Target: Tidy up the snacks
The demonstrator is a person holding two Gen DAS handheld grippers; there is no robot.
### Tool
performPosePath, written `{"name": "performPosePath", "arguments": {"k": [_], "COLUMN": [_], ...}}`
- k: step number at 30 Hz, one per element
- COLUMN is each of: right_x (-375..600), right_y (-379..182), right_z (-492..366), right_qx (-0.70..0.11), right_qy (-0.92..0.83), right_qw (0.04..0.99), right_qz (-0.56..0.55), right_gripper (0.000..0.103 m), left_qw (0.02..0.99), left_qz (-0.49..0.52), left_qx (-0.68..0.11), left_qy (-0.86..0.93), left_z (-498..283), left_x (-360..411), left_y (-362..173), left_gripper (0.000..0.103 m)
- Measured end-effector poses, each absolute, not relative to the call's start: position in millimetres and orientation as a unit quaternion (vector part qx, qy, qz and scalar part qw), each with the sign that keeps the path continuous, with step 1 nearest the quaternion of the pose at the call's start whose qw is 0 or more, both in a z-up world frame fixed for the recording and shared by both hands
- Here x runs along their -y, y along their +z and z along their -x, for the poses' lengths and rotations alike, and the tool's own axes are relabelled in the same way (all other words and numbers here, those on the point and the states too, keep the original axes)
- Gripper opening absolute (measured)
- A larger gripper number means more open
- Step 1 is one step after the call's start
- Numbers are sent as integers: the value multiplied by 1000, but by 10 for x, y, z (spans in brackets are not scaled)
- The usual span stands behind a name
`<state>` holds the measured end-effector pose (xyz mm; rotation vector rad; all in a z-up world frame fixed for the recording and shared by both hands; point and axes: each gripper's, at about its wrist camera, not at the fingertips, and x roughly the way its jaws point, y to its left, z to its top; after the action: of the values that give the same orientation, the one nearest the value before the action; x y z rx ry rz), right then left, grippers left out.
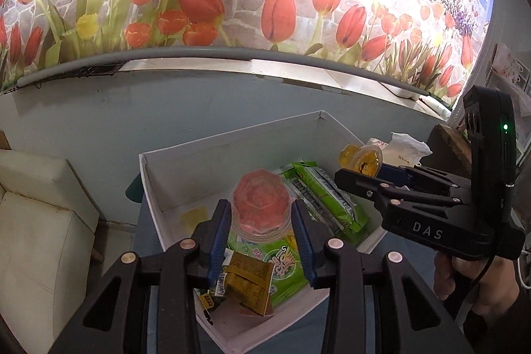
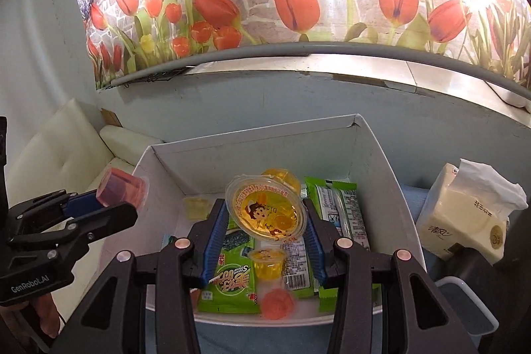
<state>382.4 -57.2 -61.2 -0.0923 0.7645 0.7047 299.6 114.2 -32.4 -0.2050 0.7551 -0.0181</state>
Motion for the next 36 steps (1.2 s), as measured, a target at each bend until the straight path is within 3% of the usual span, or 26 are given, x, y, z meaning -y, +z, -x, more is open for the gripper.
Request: {"name": "performPosePath", "arguments": {"k": [1, 2, 3, 4, 17, 23, 28, 36], "right_x": [576, 589, 611, 658, 1292, 1553, 1683, 2077], "right_y": [-626, -636, -648, -646, -435, -287, -98, -165], "right_z": [-3833, -3843, -3852, -3845, -3505, -2730, -1816, -923], "right_qx": [-368, -369, -373, -368, -319, -277, -210, -222], "right_qy": [333, 330, 326, 317, 279, 271, 255, 228], "right_qw": [867, 868, 868, 874, 905, 922, 942, 946], "right_qz": [44, 41, 38, 33, -25, 2, 64, 61], "right_gripper": [50, 55, 84, 103, 103, 103, 103, 103], "left_qw": [925, 927, 930, 935, 940, 959, 971, 960], "left_qz": [97, 96, 98, 103, 129, 44, 33, 70], "left_qx": [-368, -363, -355, -339, -316, -274, -234, -271], "left_qy": [-8, -5, -1, -2, 16, 49, 40, 22], "left_z": [-2989, -2980, -2957, -2914, -2390, -1716, -1035, -251], "left_x": [-1131, -1132, -1139, -1152, -1146, -783, -500, -322], "left_y": [-325, -319, -305, -282, -98, 163, 338, 154], "left_gripper": [57, 83, 103, 103, 103, 103, 103, 103]}}
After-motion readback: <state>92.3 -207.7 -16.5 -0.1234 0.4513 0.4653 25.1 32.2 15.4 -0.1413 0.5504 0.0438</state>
